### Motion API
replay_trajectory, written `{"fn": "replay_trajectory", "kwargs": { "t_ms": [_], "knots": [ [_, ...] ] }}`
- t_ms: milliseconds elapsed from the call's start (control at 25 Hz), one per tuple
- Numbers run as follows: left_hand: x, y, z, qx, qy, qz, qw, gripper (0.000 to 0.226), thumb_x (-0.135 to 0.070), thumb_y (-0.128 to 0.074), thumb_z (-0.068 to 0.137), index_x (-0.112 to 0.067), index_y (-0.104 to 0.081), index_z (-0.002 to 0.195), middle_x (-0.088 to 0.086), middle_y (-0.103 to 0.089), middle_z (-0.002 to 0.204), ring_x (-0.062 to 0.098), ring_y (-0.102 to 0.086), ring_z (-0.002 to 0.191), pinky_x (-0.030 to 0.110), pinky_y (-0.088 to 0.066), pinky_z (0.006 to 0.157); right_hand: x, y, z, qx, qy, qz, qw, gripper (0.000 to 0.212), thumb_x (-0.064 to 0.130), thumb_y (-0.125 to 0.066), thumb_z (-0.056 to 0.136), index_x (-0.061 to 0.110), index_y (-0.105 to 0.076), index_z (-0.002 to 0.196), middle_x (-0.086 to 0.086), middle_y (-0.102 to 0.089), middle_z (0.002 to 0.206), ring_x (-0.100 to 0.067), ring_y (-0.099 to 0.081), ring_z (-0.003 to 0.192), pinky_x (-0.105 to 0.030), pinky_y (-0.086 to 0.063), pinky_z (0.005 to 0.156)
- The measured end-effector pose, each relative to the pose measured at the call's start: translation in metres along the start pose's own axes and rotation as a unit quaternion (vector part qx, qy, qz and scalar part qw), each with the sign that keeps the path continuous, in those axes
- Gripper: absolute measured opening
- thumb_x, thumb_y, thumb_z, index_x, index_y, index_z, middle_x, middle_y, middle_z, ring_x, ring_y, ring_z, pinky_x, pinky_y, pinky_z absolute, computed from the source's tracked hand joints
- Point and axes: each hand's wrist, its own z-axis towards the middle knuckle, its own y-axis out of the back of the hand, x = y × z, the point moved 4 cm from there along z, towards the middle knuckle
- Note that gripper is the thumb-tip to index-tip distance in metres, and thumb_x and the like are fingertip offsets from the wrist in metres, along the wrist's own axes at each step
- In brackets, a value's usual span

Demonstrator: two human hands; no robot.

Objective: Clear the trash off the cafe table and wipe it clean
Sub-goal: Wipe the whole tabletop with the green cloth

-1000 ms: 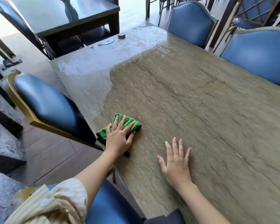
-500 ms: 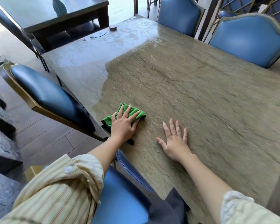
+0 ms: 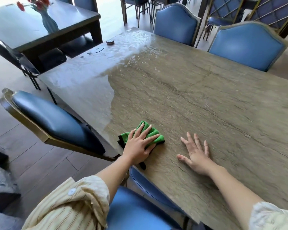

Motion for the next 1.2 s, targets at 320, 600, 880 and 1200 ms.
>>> {"fn": "replay_trajectory", "kwargs": {
  "t_ms": [320, 600, 880, 1200],
  "knots": [
    [0.095, 0.019, 0.022, 0.023, -0.137, 0.007, 0.990, 0.039, -0.052, -0.032, 0.098, -0.052, -0.038, 0.137, -0.009, -0.030, 0.154, 0.020, -0.016, 0.147, 0.042, -0.019, 0.116, 0.062, 0.000, 0.016, -0.133, -0.209, 0.104, 0.963, 0.069, 0.056, -0.038, 0.094, 0.023, -0.018, 0.151, 0.001, -0.001, 0.161, -0.020, 0.011, 0.147, -0.055, 0.011, 0.115],
    [0.206, 0.036, 0.065, 0.024, 0.044, 0.017, 0.999, 0.045, -0.055, -0.027, 0.095, -0.050, -0.033, 0.140, -0.008, -0.024, 0.157, 0.018, -0.008, 0.148, 0.042, -0.012, 0.118, 0.167, -0.003, 0.060, -0.189, -0.171, 0.167, 0.952, 0.070, 0.051, -0.038, 0.096, 0.021, -0.009, 0.152, 0.002, 0.005, 0.161, -0.017, 0.019, 0.145, -0.048, 0.023, 0.110],
    [0.238, 0.043, 0.084, 0.014, 0.208, 0.009, 0.978, 0.047, -0.048, -0.033, 0.095, -0.047, -0.030, 0.142, -0.003, -0.014, 0.160, 0.024, -0.001, 0.148, 0.050, -0.006, 0.118, 0.137, 0.003, 0.034, -0.284, -0.197, 0.240, 0.907, 0.062, 0.043, -0.045, 0.096, 0.014, -0.028, 0.147, -0.010, -0.018, 0.158, -0.018, 0.001, 0.148, -0.044, 0.011, 0.118],
    [0.143, 0.032, 0.027, 0.071, -0.149, 0.067, 0.984, 0.057, -0.064, -0.026, 0.091, -0.046, -0.024, 0.145, 0.001, -0.018, 0.159, 0.032, -0.001, 0.148, 0.057, -0.012, 0.115, 0.154, -0.005, 0.027, -0.188, -0.175, 0.141, 0.956, 0.063, 0.050, -0.039, 0.097, 0.017, -0.025, 0.149, -0.007, -0.013, 0.160, -0.020, 0.005, 0.148, -0.044, 0.008, 0.118]
  ]
}}
